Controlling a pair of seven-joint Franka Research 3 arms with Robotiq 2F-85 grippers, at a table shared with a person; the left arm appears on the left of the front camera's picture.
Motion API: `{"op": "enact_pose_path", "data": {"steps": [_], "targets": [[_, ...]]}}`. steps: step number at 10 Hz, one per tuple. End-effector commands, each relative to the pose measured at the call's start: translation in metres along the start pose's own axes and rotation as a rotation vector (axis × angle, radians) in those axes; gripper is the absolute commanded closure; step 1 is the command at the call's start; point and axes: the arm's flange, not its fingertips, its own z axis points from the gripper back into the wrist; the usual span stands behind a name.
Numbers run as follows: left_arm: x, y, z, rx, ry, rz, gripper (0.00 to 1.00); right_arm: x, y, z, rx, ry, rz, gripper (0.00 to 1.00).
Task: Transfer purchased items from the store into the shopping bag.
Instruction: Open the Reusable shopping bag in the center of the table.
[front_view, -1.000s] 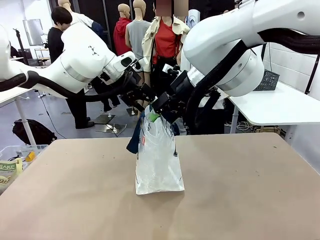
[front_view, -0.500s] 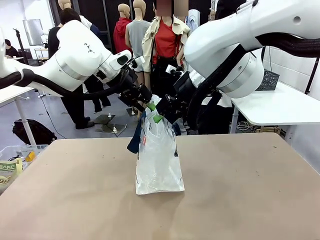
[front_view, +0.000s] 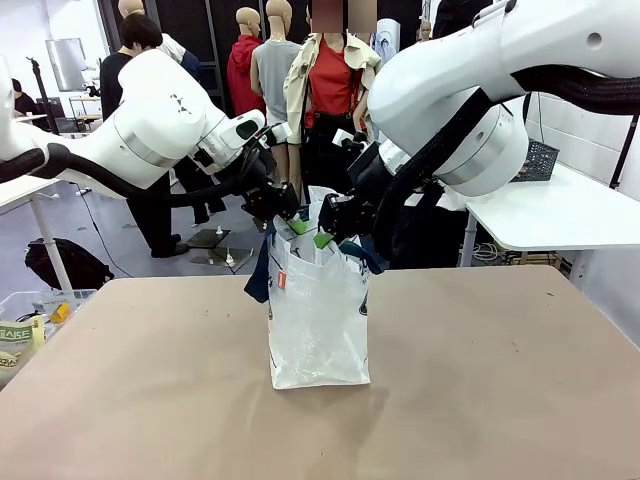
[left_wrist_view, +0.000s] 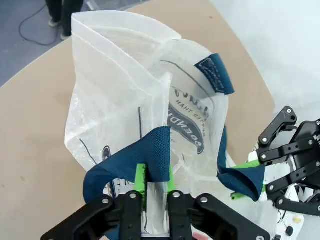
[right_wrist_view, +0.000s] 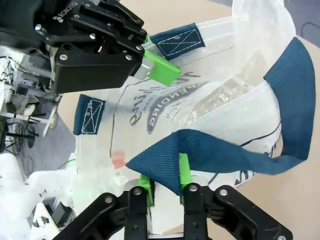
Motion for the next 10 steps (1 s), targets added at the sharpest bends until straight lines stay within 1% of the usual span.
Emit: {"op": "enact_pose_path", "data": {"steps": [1, 4, 6, 8, 10], "targets": [[-0.004, 0.007, 0.009, 0.079, -0.007, 0.026, 1.00, -0.008, -0.005, 0.005, -0.075, 0.007, -0.020, 1.00], [-0.018, 0.030, 0.025, 0.205, -0.049, 0.134, 1.00, -0.017, -0.014, 0.014, -0.174, 0.030, -0.032, 1.00], [-0.035, 0.051, 0.039, 0.290, -0.077, 0.231, 1.00, -0.020, -0.021, 0.020, -0.240, 0.043, -0.040, 1.00], [-0.057, 0.068, 0.057, 0.346, -0.112, 0.351, 1.00, -0.024, -0.025, 0.026, -0.318, 0.055, -0.052, 1.00], [-0.076, 0.086, 0.077, 0.419, -0.139, 0.444, 1.00, -0.025, -0.026, 0.038, -0.371, 0.042, -0.045, 1.00]]}}
